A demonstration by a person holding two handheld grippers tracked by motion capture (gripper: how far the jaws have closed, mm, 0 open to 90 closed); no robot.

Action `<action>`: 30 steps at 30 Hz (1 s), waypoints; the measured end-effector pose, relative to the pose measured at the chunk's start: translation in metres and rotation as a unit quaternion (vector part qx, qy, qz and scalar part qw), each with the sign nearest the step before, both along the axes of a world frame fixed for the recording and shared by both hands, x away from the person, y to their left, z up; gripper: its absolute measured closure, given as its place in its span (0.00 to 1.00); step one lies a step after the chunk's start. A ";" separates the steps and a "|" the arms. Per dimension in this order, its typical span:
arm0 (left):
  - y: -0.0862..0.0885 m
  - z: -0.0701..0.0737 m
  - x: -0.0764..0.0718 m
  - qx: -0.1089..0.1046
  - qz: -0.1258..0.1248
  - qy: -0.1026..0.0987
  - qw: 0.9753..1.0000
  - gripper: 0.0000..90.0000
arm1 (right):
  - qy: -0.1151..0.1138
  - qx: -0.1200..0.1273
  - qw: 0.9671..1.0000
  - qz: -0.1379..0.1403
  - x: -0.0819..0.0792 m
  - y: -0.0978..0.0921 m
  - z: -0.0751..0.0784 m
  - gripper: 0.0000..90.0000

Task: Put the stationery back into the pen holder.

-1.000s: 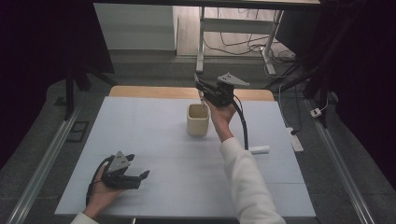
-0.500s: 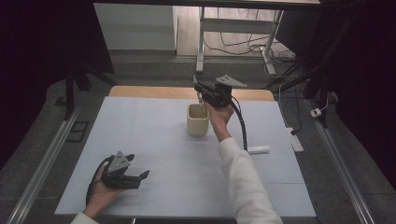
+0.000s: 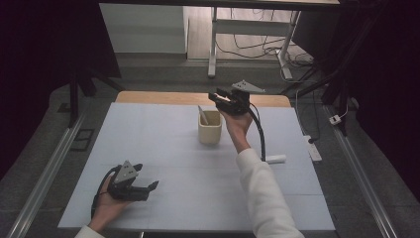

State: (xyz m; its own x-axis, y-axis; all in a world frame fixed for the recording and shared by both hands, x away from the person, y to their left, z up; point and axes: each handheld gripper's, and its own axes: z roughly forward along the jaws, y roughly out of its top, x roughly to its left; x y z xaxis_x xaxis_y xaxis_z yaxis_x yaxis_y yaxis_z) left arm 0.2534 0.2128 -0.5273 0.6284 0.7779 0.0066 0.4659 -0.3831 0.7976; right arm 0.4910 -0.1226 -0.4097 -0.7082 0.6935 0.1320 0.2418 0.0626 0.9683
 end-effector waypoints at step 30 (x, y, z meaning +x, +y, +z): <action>0.000 0.000 0.000 0.002 0.005 0.001 1.000 0.17 | 0.033 -0.063 0.997 0.021 -0.049 -0.046 0.004 0.57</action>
